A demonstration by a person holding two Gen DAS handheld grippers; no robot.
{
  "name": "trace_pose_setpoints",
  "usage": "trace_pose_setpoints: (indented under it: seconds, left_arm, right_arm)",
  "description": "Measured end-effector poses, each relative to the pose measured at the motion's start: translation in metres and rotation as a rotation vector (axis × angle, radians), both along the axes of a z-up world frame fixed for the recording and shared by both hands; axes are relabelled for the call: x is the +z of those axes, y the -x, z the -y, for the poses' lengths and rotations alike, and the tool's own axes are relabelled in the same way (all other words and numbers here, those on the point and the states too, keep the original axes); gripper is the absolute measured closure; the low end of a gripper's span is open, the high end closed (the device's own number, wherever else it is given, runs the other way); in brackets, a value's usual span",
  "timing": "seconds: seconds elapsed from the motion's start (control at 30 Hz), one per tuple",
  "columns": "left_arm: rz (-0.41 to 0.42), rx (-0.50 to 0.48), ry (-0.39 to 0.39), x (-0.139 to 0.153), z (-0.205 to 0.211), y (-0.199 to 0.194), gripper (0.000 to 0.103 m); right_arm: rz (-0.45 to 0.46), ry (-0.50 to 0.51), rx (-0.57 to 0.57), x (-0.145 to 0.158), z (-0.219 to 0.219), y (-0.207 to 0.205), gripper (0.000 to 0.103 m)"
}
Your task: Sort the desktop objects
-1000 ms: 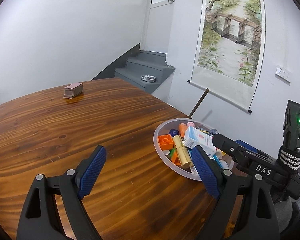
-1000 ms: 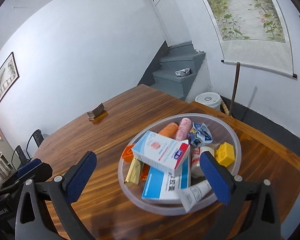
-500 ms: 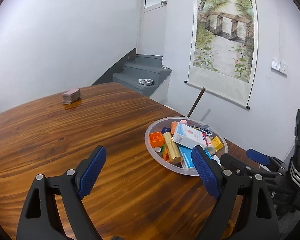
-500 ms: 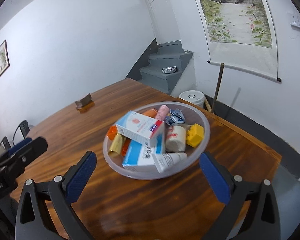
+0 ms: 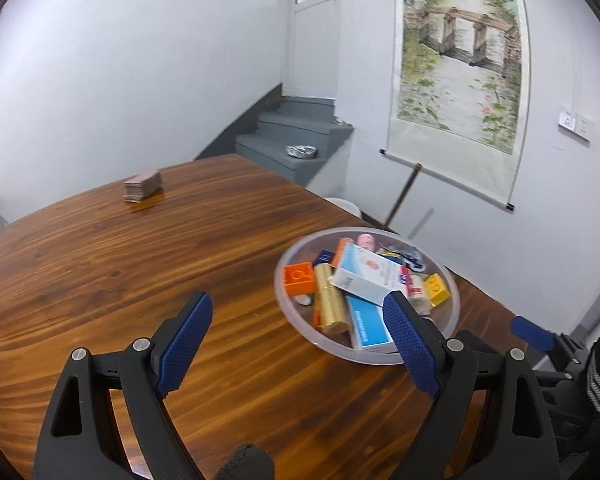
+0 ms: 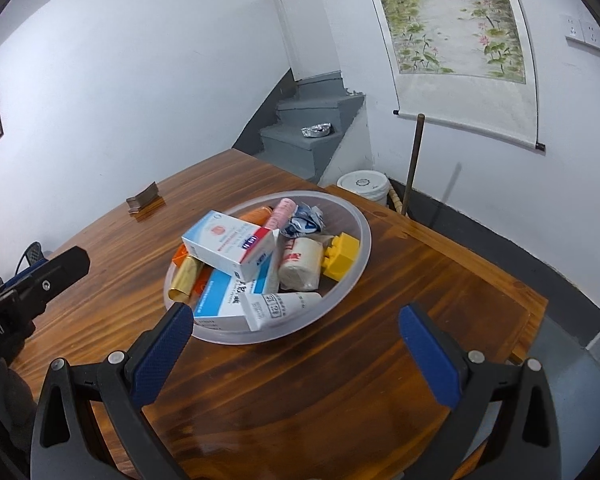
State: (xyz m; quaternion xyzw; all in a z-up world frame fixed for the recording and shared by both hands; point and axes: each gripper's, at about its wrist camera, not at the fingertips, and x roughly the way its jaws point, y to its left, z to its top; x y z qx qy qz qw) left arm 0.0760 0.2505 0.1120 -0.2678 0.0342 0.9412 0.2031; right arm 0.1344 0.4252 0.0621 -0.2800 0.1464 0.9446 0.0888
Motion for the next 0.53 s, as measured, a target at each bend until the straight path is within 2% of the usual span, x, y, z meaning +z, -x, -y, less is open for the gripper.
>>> trace_pose_setpoints:
  seconds: [0.3, 0.53]
  left_arm:
    - [0.104, -0.074, 0.002, -0.010, -0.024, 0.013, 0.013]
    - [0.100, -0.094, 0.024, -0.014, -0.026, 0.012, 0.013]
  right_arm:
    - [0.018, 0.025, -0.024, -0.011, -0.017, 0.002, 0.000]
    - [0.035, 0.013, 0.012, -0.014, -0.009, 0.007, 0.000]
